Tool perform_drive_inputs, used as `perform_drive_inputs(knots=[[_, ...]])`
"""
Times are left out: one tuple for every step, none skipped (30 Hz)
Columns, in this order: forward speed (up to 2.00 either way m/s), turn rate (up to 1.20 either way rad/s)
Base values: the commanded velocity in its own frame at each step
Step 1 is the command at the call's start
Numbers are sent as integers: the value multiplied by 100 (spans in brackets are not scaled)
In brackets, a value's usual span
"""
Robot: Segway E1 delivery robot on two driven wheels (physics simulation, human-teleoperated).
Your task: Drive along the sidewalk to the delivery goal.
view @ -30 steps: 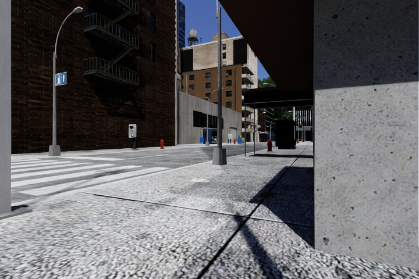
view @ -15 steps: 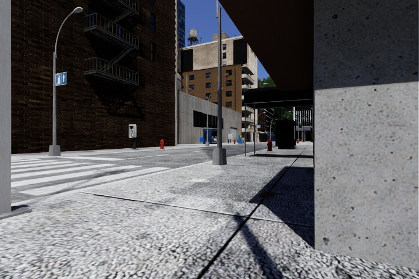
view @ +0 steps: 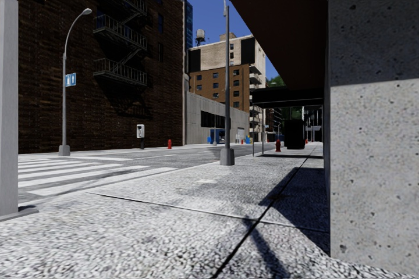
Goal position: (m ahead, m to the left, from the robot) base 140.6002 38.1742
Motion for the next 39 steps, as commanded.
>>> perform_drive_inputs(knots=[[20,29],[20,29],[20,29],[20,29],[20,29],[20,29],[20,29],[20,29],[20,29],[20,29],[20,29],[20,29],[20,29],[20,29],[20,29],[20,29],[22,29],[27,29],[36,29],[41,29],[41,29],[42,29],[43,29],[43,29],[43,29],[43,29],[43,29],[43,29],[43,29],[46,29],[49,29],[50,29],[50,29],[50,29],[51,29],[52,29],[53,29],[53,29],[56,29]])
